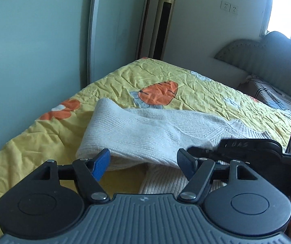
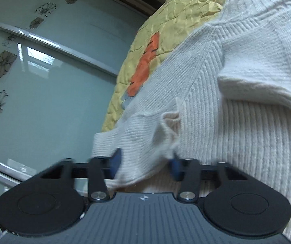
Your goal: Fold small clothes
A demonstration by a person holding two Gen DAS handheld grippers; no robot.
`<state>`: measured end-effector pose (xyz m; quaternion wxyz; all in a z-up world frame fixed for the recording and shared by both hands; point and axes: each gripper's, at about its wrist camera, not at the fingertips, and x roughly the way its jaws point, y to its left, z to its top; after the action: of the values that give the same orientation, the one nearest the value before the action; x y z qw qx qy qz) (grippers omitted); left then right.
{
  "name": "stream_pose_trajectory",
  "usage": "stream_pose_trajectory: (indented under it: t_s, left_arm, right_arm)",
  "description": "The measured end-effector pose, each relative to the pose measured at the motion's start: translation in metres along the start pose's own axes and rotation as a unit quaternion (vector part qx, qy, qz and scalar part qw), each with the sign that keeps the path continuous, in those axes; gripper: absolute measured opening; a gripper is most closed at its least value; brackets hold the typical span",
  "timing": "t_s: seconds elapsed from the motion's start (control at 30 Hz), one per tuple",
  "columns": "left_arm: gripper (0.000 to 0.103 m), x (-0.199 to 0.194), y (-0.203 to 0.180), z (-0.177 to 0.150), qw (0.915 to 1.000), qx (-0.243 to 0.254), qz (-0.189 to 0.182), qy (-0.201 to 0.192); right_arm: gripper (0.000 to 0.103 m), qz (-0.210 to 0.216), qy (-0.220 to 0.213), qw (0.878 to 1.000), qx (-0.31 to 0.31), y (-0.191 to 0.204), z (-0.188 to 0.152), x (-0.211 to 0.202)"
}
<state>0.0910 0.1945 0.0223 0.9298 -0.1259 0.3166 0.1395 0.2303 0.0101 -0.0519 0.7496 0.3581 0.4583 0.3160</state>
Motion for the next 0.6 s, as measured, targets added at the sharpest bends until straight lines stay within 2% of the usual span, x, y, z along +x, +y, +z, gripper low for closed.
stream_pose_trajectory:
  t_s: [0.1,0.3,0.5,0.6]
  left_arm:
    - [0.072,0.0,-0.003,-0.002,1.0,0.0,-0.004,0.004]
    - [0.072,-0.004,-0.018,-0.001,0.9998,0.012,-0.013,-0.007]
    - [0.072,0.002,-0.04,-0.005,0.9994,0.021,-0.026,0.002]
    - [0.072,0.005,-0.05,-0.008,0.999,0.029,-0.032,0.008]
  right_arm:
    - [0.012,-0.004,-0.008,1.0,0.001,-0.002,0.005,-0.001]
    - [0.012,-0.017,-0.081,0.993,-0.089,0.021,0.029,-0.052]
    - [0.012,-0.077,-0.147,0.971,-0.174,0.016,0.052,-0.116]
    - [0.012,-0.124,-0.173,0.951,-0.224,0.009,0.048,-0.138]
